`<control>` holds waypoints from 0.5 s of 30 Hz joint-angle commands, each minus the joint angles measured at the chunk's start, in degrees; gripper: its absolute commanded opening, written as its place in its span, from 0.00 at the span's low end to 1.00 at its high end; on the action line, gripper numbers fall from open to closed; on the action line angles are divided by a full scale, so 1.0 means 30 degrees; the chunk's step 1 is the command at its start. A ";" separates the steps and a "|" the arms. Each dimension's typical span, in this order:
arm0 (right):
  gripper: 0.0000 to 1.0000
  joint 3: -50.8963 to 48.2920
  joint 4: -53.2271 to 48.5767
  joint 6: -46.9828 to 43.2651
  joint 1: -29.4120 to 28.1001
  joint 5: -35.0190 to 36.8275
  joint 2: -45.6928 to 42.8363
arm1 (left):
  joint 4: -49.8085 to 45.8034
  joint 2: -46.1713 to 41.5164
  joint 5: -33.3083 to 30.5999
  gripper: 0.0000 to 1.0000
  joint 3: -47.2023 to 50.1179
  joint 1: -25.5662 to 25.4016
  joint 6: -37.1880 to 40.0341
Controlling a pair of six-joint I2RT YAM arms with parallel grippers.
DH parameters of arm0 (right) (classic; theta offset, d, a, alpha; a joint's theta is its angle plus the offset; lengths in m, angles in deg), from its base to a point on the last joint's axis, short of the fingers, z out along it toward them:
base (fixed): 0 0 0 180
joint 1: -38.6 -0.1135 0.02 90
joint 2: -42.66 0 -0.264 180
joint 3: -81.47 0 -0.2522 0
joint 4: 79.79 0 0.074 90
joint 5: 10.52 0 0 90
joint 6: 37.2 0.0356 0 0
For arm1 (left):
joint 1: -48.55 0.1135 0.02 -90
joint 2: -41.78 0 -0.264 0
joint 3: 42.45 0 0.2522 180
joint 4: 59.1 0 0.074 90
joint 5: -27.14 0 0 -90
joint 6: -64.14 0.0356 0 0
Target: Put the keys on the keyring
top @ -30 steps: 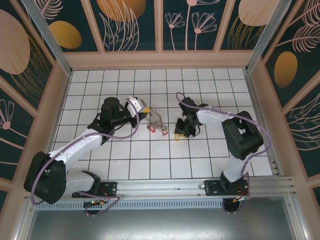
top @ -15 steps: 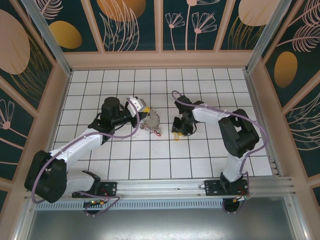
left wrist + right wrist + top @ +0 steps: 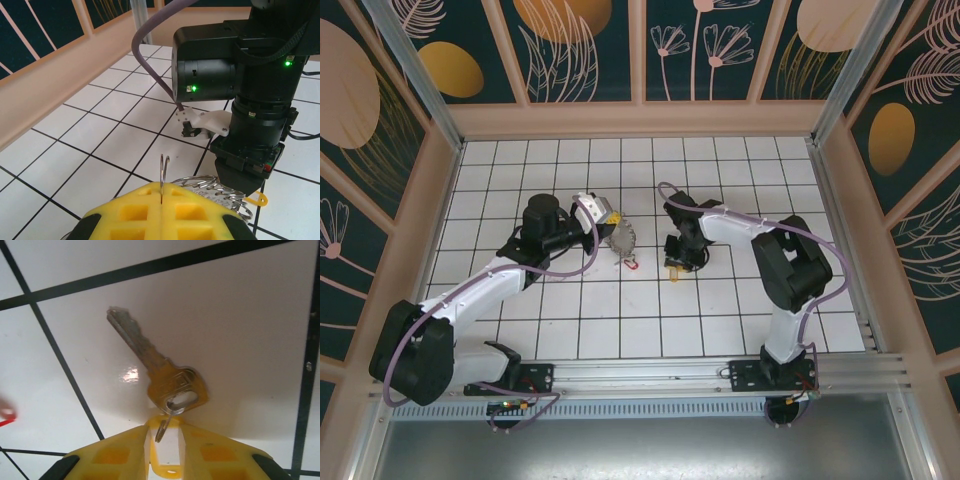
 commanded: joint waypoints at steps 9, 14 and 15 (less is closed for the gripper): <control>0.10 0.0442 -0.1066 0.0221 -0.0266 0.1337 -0.0169 | 0.1193 0.0015 0.0680 0.00 0.0100 0.0117 -0.0407; 0.05 0.0708 -0.1437 0.0167 -0.0623 0.2467 -0.0282 | 0.1235 0.0059 0.0755 0.00 0.0092 0.0117 -0.0475; 0.03 0.0696 -0.1441 0.0138 -0.0664 0.2641 -0.0358 | 0.1246 0.0052 0.0779 0.00 0.0127 0.0117 -0.0499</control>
